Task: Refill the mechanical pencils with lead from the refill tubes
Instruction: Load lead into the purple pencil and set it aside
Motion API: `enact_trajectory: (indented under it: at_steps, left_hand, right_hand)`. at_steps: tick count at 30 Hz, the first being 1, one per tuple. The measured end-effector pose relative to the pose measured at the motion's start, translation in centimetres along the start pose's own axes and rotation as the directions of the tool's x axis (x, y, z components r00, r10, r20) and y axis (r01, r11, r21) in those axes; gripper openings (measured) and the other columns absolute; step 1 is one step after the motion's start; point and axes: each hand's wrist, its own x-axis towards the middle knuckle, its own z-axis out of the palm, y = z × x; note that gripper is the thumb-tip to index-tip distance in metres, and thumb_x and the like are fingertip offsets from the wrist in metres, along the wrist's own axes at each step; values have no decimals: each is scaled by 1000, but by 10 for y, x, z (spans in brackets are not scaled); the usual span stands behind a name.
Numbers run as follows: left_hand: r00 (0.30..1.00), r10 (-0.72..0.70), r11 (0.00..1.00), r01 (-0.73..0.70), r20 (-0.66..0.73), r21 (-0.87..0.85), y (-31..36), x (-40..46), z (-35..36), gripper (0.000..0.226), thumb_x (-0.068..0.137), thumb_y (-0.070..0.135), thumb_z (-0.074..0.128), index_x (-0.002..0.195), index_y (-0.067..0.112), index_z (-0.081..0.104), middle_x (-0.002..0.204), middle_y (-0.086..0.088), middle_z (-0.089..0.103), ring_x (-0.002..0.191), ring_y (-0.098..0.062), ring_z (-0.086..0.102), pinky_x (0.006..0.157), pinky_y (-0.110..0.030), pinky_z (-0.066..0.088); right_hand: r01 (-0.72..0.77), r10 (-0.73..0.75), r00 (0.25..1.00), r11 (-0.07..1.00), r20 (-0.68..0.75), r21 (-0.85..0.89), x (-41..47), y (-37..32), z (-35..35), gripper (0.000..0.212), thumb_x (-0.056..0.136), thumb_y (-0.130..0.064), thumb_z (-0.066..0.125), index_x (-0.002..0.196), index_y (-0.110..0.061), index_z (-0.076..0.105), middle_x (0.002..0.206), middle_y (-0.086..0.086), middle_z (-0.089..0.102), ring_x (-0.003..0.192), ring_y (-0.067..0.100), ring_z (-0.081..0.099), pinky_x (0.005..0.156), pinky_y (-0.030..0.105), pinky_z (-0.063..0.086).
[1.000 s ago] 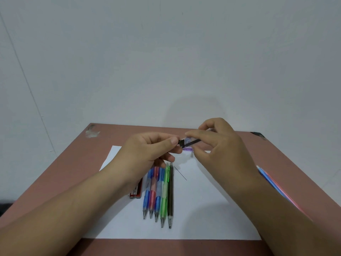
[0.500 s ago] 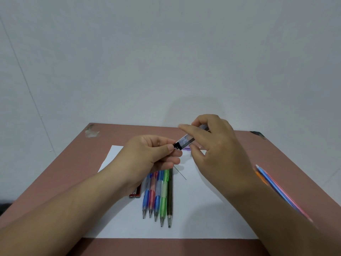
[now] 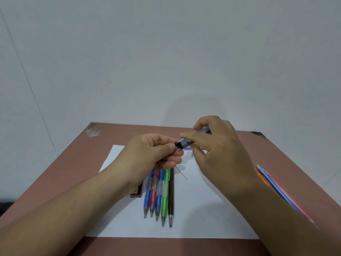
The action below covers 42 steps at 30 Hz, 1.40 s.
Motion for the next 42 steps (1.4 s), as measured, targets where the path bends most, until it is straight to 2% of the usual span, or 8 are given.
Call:
enact_trajectory:
  at_steps: [8, 12, 14, 17, 21, 25, 35, 42]
  left_hand:
    - [1000, 15, 999, -15, -11, -38, 0, 0, -1, 16, 98, 12, 61, 110, 8, 71, 99, -12, 78, 86, -20, 73, 82, -32, 59]
    - [997, 48, 994, -41, -62, 98, 2, -3, 0, 13, 92, 12, 70, 104, 10, 73, 92, -5, 79, 84, -20, 76, 77, -29, 61]
    - [995, 75, 985, -63, -71, 159, 4, -4, 1, 11, 90, 14, 73, 100, 12, 75, 89, -3, 79, 82, -19, 76, 74, -26, 60]
    - [989, 118, 972, -98, -85, 213, 4, -5, 1, 7, 90, 17, 73, 95, 15, 76, 87, 0, 79, 80, -15, 75, 71, -24, 60]
    - [984, 150, 959, -120, -101, 258, 3, -3, 0, 7, 91, 19, 71, 93, 16, 77, 87, 2, 79, 79, -15, 75, 74, -29, 61]
    - [986, 128, 972, -103, -110, 212, 2, -2, -1, 9, 92, 20, 72, 90, 15, 79, 87, -1, 79, 79, -18, 75, 78, -37, 62]
    - [972, 200, 954, -164, -124, 250, 0, -1, -2, 13, 95, 23, 67, 91, 15, 76, 87, 0, 78, 79, -17, 73, 75, -35, 61]
    - [948, 286, 918, -227, -143, 326, -2, 1, -6, 12, 96, 24, 65, 88, 21, 73, 84, 6, 77, 76, -12, 70, 70, -34, 57]
  right_hand:
    - [-195, 190, 981, 969, 49, 152, 0, 2, -1, 37, 86, -5, 73, 111, -32, 77, 108, -7, 54, 99, 18, 56, 77, 26, 51]
    - [-298, 279, 953, 934, 119, 195, 3, 1, -5, 38, 90, -9, 69, 117, -35, 75, 108, -10, 51, 101, 13, 55, 78, 17, 48]
    - [-332, 309, 941, 921, 136, 205, 3, -1, -5, 37, 91, -11, 69, 118, -35, 74, 108, -11, 51, 99, 8, 54, 74, 7, 42]
    - [-378, 347, 923, 895, 165, 235, 3, -3, -6, 35, 91, -14, 71, 119, -35, 74, 107, -13, 50, 94, 4, 53, 69, 1, 40]
    - [-404, 363, 911, 881, 193, 248, 3, -5, -5, 35, 90, -16, 73, 119, -36, 74, 105, -15, 49, 93, 4, 55, 68, 3, 41]
    - [-418, 371, 905, 868, 210, 267, 2, -6, -6, 35, 91, -18, 73, 118, -39, 73, 105, -17, 49, 95, 1, 56, 70, 4, 43]
    - [-451, 407, 890, 850, 206, 271, 4, -5, -8, 35, 92, -16, 71, 121, -36, 73, 107, -14, 52, 95, -4, 54, 74, -4, 37]
    - [-483, 432, 873, 830, 226, 279, 5, -3, -8, 33, 92, -18, 72, 120, -36, 73, 109, -13, 57, 97, 3, 57, 72, -5, 37]
